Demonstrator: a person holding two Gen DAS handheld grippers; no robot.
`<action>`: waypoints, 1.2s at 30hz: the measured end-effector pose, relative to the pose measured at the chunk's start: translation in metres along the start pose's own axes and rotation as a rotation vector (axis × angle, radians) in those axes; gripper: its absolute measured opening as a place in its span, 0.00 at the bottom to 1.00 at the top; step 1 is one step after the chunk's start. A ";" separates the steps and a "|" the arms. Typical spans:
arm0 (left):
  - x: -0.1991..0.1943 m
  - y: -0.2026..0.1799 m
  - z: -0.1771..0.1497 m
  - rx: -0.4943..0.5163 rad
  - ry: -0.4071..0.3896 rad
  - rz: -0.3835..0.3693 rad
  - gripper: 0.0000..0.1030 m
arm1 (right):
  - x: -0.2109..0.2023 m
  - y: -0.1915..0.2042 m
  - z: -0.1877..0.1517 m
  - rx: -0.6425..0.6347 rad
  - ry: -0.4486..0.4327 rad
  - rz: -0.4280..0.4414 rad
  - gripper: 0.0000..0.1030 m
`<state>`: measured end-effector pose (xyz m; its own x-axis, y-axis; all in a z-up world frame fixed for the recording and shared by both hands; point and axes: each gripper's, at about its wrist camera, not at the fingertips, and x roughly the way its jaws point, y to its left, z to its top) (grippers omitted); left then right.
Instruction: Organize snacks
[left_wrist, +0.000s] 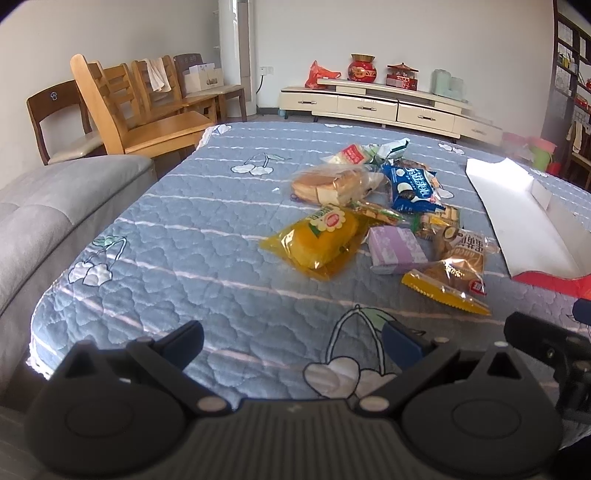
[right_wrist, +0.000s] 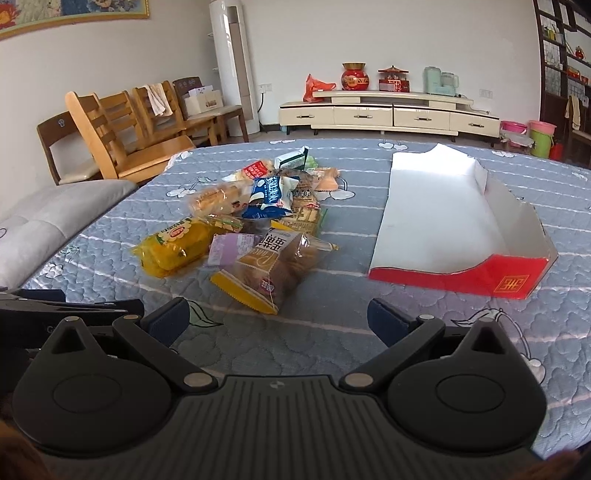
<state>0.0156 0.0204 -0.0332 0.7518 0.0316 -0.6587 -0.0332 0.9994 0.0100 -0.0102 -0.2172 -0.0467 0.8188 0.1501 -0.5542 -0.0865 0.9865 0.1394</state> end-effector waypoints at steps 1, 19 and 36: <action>0.000 0.000 0.000 0.000 0.001 0.000 0.99 | -0.001 0.000 -0.001 0.001 -0.001 0.001 1.00; 0.004 -0.002 0.003 0.015 0.000 0.007 0.99 | -0.004 0.002 -0.002 -0.004 -0.013 0.004 1.00; 0.012 0.000 0.007 0.029 0.004 0.008 0.99 | 0.004 0.004 0.000 -0.017 0.001 -0.001 1.00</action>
<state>0.0297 0.0208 -0.0359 0.7490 0.0399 -0.6614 -0.0201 0.9991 0.0374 -0.0073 -0.2123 -0.0480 0.8182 0.1487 -0.5554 -0.0950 0.9877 0.1246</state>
